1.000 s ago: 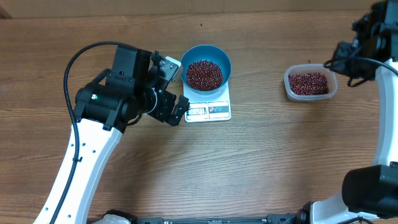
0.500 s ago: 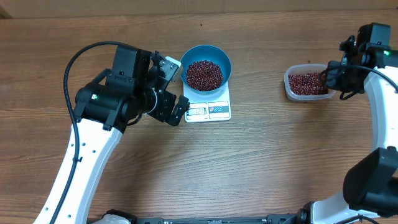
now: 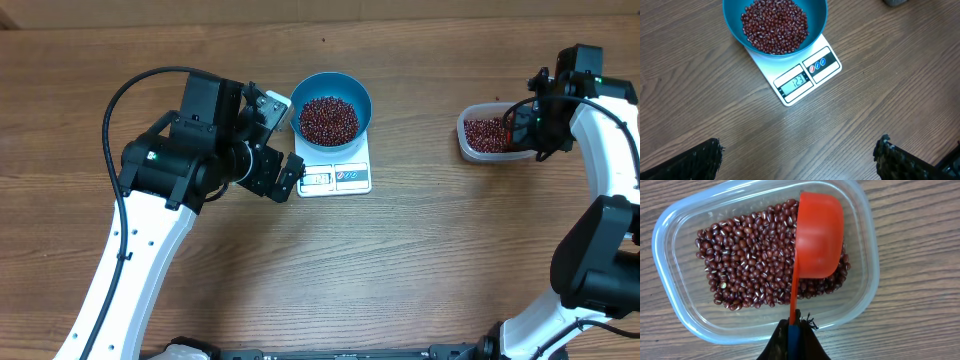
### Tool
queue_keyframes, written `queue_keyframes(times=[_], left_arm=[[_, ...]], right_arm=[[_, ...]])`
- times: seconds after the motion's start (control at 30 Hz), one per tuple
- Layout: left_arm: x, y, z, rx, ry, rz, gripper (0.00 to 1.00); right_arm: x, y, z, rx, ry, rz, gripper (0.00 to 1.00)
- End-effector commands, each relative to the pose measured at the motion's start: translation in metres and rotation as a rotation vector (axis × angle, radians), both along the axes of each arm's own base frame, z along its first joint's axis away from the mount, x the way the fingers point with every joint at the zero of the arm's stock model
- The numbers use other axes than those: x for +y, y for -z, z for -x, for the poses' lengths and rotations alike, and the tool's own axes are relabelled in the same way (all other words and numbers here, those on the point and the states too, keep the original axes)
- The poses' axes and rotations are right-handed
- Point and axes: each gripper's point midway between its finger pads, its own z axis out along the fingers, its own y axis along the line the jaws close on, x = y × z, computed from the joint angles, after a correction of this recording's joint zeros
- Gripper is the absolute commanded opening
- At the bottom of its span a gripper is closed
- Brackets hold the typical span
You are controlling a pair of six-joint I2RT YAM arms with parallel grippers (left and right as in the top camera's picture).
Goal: Scoop item into bowl and weigh 150g on scale
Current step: 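Dip the scoop into the beans and scoop with the right gripper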
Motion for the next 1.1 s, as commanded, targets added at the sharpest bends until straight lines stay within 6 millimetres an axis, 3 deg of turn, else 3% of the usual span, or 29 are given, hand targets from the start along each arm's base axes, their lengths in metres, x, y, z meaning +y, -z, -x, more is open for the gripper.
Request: queue_keyframes(times=[0.0, 0.17, 0.77, 1.07], left_arm=[[-0.003, -0.009, 0.0, -0.029, 0.024, 0.007, 1.0], [-0.003, -0.009, 0.0, -0.029, 0.023, 0.007, 1.0], [-0.003, -0.009, 0.0, -0.029, 0.023, 0.007, 1.0], [-0.003, -0.009, 0.0, -0.029, 0.023, 0.007, 1.0]], right_arm=[[0.001, 0.019, 0.002, 0.043, -0.01, -0.007, 0.04], [0.012, 0.031, 0.008, 0.089, -0.021, -0.067, 0.04], [0.065, 0.02, 0.013, 0.058, -0.175, -0.357, 0.04], [0.069, 0.01, 0.015, 0.035, -0.144, -0.488, 0.04]])
